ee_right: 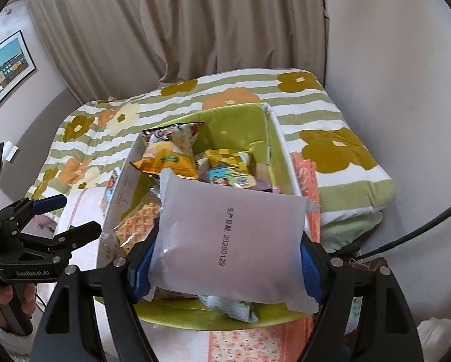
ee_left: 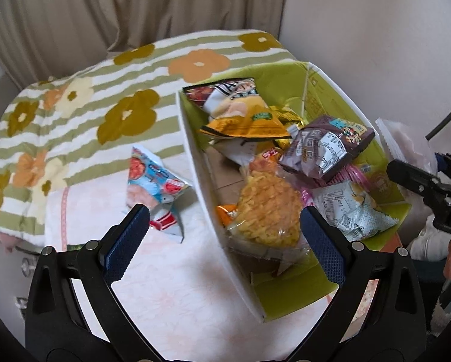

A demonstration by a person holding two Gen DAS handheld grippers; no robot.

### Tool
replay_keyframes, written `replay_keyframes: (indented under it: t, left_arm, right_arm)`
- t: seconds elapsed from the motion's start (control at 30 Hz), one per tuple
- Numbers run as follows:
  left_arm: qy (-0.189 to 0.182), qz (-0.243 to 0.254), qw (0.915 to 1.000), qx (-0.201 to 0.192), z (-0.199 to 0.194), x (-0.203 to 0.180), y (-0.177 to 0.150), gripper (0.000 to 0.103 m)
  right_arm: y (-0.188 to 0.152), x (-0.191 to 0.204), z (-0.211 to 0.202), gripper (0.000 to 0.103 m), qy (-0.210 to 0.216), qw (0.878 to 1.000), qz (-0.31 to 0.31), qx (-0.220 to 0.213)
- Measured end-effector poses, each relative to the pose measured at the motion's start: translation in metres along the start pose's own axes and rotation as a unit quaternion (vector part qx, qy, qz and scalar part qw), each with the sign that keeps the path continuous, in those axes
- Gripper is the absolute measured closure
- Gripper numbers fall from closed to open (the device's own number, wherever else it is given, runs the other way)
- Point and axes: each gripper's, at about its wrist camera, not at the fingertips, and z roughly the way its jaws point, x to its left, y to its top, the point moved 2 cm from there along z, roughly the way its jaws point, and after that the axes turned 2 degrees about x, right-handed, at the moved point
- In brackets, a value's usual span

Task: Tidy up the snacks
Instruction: 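Carry waffle and white pack into the yellow-green box and open both tools, then move left tool over green cracker pack while right tool approaches shrimp flakes bag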

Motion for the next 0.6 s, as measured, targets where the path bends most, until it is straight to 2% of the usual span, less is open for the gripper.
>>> replay_keyframes:
  t: [0.03,0.1,0.2,0.33,0.6]
  left_arm:
    - [-0.001,-0.003,1.0000,-0.002,-0.001,0.001,-0.001,0.004]
    - [0.000,-0.007,1.0000,-0.003,-0.004,0.004,-0.003,0.004]
    - [-0.002,-0.013,0.9999,-0.004,-0.007,0.008,-0.009,0.004]
    - [-0.002,-0.024,0.9997,-0.002,-0.009,0.016,-0.019,0.004]
    - [0.007,-0.044,0.9990,-0.007,-0.023,0.029,-0.039,0.004]
  right_arm:
    - [0.000,0.002,0.002,0.024,0.004,1.000,0.000,0.002]
    - [-0.002,0.003,0.003,0.009,0.008,1.000,0.002,-0.003]
    - [-0.002,0.004,-0.008,0.002,0.006,0.999,-0.001,-0.051]
    - [-0.001,0.007,-0.017,0.002,-0.005,0.998,-0.018,-0.064]
    - [-0.007,0.023,-0.026,0.002,0.016,0.997,-0.039,-0.060]
